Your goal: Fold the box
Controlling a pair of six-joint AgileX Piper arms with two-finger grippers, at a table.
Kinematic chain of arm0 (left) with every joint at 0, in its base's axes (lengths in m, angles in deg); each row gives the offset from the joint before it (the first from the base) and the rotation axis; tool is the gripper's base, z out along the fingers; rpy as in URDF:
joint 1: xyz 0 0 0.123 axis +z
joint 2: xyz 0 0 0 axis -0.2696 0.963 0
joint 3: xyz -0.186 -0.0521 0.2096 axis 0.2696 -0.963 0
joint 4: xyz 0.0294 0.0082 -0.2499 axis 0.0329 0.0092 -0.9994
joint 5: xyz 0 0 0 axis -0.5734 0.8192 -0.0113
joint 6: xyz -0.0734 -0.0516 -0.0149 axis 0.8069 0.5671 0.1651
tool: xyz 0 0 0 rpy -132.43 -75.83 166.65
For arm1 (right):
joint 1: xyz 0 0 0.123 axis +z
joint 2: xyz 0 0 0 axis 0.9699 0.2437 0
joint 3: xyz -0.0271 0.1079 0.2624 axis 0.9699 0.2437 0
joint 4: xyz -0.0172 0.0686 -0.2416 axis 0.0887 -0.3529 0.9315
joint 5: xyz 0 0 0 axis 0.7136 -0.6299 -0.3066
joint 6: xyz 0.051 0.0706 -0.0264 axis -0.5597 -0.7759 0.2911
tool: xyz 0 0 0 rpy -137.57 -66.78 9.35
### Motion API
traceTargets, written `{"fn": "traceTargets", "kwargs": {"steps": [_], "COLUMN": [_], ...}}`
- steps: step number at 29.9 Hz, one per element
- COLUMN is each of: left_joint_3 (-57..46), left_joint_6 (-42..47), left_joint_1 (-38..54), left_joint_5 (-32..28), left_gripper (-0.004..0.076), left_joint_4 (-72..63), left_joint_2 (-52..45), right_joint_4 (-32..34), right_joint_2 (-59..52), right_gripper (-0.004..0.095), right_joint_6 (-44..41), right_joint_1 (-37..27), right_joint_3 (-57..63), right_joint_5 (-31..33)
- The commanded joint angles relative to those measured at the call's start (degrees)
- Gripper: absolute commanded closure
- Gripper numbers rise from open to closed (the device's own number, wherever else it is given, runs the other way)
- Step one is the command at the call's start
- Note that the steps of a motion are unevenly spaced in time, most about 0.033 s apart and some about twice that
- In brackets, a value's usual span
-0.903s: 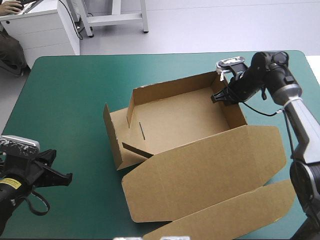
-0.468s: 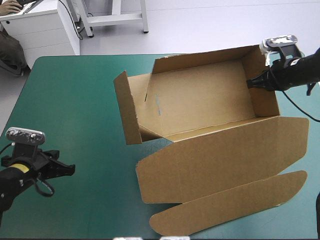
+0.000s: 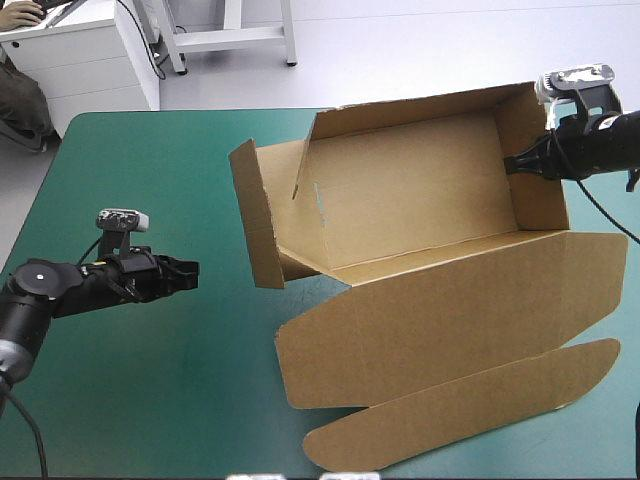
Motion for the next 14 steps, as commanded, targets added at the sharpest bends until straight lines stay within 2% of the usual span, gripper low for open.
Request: {"fn": "traceTargets", "kwargs": {"steps": [1,5,11,14], "left_joint_3": [1.4,1.4,1.4,1.4], "left_joint_6": [-11.5,-18.8,-20.9,-22.0], "left_joint_1": [5.2,8.3,8.0,7.5], "left_joint_5": [7.7,18.2,24.9,25.6], "left_gripper": [0.0706,0.0709,0.0705,0.0638], "left_joint_4": [-16.5,-28.7,-35.2,-35.4], "left_joint_2": [4.0,10.1,15.5,15.9], "right_joint_4": [-4.1,-5.9,-6.3,-3.6], "right_joint_2": [-2.4,-2.2,-2.2,-2.2], "right_gripper": [0.0928,0.0928,0.0925,0.0922], "right_joint_6": [-0.6,-0.8,-0.9,-3.0], "right_joint_1": [-0.4,-0.4,1.7,3.5], "right_joint_3": [-1.4,-1.4,-1.4,-1.4], "right_joint_5": [0.6,0.6,0.5,-0.9]}}
